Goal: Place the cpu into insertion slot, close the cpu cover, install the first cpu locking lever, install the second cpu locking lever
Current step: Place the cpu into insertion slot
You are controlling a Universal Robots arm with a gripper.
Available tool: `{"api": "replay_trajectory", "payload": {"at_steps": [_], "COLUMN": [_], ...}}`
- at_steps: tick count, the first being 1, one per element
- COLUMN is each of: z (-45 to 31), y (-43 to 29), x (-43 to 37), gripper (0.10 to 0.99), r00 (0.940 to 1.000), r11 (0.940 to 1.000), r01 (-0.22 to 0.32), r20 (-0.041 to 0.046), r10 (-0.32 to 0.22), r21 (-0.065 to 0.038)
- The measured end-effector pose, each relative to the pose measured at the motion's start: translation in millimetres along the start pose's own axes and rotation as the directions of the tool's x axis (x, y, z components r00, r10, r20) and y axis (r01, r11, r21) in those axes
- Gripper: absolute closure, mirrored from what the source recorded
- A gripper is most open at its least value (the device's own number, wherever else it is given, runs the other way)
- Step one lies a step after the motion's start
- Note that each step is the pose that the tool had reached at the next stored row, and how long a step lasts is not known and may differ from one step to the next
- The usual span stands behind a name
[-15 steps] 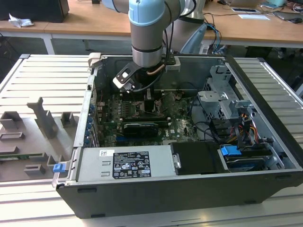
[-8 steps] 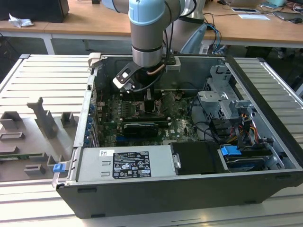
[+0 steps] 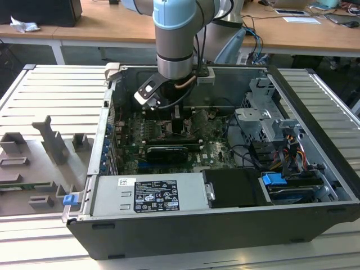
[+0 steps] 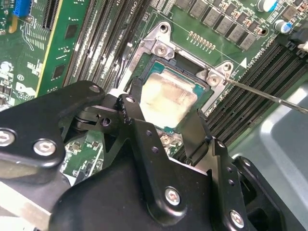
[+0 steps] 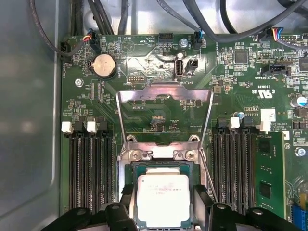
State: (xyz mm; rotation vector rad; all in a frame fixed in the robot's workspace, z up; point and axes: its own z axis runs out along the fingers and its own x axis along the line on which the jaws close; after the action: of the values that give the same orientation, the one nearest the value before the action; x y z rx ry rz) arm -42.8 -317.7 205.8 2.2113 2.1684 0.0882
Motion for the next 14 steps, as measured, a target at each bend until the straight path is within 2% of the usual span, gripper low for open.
{"api": "replay_trajectory", "payload": {"at_steps": [5,7,8,9,10,12,13,14], "z": [-5.1,-6.0,-6.5,-7.0,-7.7,-8.7,-9.3,-10.3], "y": [0.4,0.4,0.5,0.5,0.6,0.6,0.7,0.8], "x": [0.1,0.1,0.1,0.1,0.1,0.1,0.1,0.1], "gripper": [0.502,0.635,0.635,0.753,0.753,0.878,0.878,0.98], "r00": [1.0,1.0,1.0,1.0,1.0,1.0,1.0,1.0], "r11": [1.0,1.0,1.0,1.0,1.0,1.0,1.0,1.0], "r01": [0.0,0.0,0.0,0.0,0.0,0.0,0.0,0.0], "r20": [-0.0001,-0.0001,0.0,0.0,0.0,0.0,0.0,0.0], "r10": [0.0,0.0,0.0,0.0,0.0,0.0,0.0,0.0], "r21": [0.001,0.001,0.002,0.002,0.003,0.003,0.003,0.003]}}
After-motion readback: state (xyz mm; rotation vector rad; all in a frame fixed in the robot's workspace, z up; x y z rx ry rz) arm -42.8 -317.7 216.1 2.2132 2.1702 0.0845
